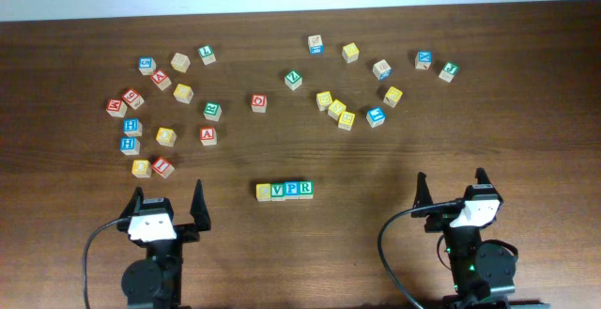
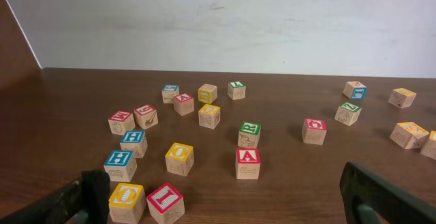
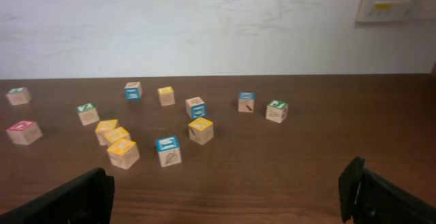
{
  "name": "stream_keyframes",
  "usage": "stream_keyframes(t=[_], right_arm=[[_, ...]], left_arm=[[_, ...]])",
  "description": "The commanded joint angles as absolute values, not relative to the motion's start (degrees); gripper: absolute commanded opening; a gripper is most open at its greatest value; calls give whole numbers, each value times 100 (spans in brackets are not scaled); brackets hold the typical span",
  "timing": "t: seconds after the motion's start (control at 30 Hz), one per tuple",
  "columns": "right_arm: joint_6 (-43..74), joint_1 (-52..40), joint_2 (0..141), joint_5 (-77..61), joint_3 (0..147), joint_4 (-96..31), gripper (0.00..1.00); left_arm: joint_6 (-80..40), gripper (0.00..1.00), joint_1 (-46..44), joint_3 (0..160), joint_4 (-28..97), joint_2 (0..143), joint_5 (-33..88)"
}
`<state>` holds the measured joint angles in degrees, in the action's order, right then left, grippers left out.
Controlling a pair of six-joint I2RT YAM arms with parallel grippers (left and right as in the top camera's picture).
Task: Spell out CVPR
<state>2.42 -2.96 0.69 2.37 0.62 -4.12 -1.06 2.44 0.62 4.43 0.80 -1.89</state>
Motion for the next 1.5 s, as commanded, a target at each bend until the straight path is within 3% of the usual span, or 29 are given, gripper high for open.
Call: stream_keyframes(t=[0.0,1.47], right_arm=[[128,-222,19,379,32,-473,98],[128,-222,21,432,32,-434,98]], left_arm=[[-14,99,279,51,475,30,-110],[-14,99,279,51,475,30,-110]])
